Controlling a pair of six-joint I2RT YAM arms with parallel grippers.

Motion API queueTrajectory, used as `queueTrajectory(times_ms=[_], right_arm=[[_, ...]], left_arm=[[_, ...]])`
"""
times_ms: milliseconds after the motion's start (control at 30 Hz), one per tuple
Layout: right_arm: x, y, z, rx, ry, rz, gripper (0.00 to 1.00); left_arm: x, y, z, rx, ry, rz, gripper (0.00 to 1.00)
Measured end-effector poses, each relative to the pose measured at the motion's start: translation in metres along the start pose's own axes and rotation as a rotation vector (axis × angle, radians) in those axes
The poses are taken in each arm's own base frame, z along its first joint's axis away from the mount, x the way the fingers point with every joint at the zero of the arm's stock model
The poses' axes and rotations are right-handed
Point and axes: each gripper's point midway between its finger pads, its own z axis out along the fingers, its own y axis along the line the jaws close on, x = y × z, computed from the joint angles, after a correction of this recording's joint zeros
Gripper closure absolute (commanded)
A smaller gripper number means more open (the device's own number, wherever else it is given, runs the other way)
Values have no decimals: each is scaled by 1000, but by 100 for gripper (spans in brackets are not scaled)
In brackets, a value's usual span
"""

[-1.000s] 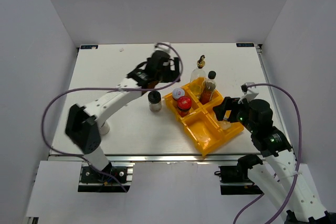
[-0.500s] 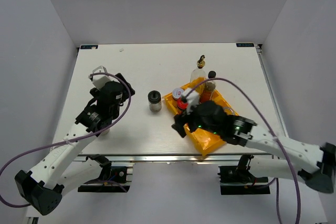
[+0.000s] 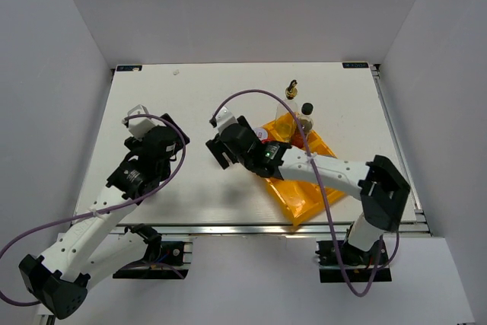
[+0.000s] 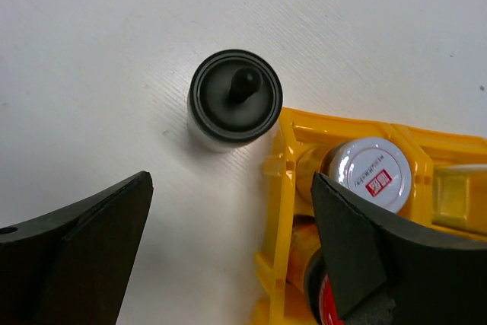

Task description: Organize the condiment bottles

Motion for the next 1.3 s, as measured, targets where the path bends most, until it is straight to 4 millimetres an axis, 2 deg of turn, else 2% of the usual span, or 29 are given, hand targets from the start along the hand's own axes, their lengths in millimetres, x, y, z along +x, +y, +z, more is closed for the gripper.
queueTrajectory(times_ms=[267,567,667,700,767,800,833,900,1000,1100,1200,1300], right_arm=[[11,-7,52,-31,62,28,11],[23,-4,93,-102,69,73,13],[27,2,101,-124,74,79,22],[28,3,101,-131,77,80,33],[27,6,101,-146,73,87,48],[26,9,101,-157,70,95,61],[26,10,101,-163,68,98,67],[25,12,101,-177,65,101,78],[23,15,96,-197,53,106,84],[21,15,83,-224,49,114,88],[1,12,42,-274,-2,145,89],[-16,5,-10,-325,-58,182,89]], left_arm=[[-2,2,0,-10,-10,0,2],[-2,2,1,-13,-14,0,2],[-1,3,1,-14,-14,0,2],[0,3,2,-15,-13,1,2],[1,4,2,-18,-10,5,2],[2,4,2,-18,-11,5,2],[2,5,2,-19,-11,5,2],[1,5,2,-20,-12,5,2],[1,5,2,-19,-14,3,2],[1,4,3,-17,-17,0,2],[2,6,3,-17,-18,-1,2],[3,5,3,-15,-19,-3,2]])
